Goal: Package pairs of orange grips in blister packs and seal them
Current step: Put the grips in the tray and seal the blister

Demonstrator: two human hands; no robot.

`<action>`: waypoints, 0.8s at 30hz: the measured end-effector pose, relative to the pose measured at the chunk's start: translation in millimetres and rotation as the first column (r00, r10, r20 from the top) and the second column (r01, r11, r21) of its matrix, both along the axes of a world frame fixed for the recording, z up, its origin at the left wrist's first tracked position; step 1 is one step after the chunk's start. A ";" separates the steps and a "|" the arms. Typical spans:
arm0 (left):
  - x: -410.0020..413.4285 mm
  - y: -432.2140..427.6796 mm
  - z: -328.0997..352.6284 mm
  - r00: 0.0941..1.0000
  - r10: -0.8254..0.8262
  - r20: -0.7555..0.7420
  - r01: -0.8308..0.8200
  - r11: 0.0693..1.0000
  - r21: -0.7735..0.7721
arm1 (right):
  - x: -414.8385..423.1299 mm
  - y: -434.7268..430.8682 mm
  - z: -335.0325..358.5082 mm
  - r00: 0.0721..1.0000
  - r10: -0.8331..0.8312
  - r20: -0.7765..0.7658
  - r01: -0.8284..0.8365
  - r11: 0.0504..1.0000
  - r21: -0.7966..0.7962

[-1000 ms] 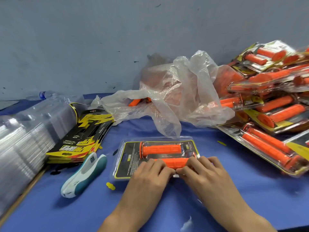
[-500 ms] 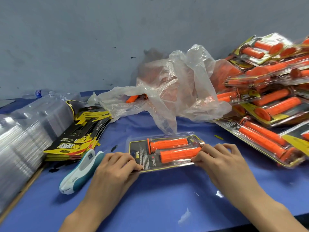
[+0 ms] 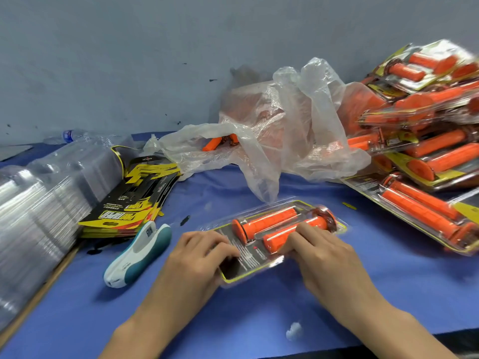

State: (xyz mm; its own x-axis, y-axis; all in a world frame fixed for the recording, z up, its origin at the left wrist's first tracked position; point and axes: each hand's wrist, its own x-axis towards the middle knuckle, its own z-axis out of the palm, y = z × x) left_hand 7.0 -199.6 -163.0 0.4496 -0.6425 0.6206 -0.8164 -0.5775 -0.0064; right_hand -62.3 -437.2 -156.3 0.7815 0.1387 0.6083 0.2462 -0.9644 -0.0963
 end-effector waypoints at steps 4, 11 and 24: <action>8.7 16.7 1.1 0.988 0.132 -0.076 -0.131 0.991 0.022 | 1.7 -8.6 -7.0 0.994 0.111 -0.023 -0.111 0.994 0.009; -6.5 1.6 2.7 0.985 0.069 0.158 -0.082 0.993 0.082 | 14.9 -36.0 -8.4 0.985 0.057 -0.162 0.006 0.931 0.365; -14.1 -18.4 1.9 0.975 -0.147 0.165 0.147 0.989 0.010 | 44.4 -39.7 4.9 0.792 0.330 -0.513 0.354 0.435 0.828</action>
State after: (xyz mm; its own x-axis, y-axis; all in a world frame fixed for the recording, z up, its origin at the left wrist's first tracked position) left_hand -7.1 -218.0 -161.0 0.2418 -0.6927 0.6794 -0.8803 -0.4511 -0.1466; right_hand -17.9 -476.9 -151.4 0.9705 -0.1910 -0.1474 -0.1945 -0.2578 -0.9464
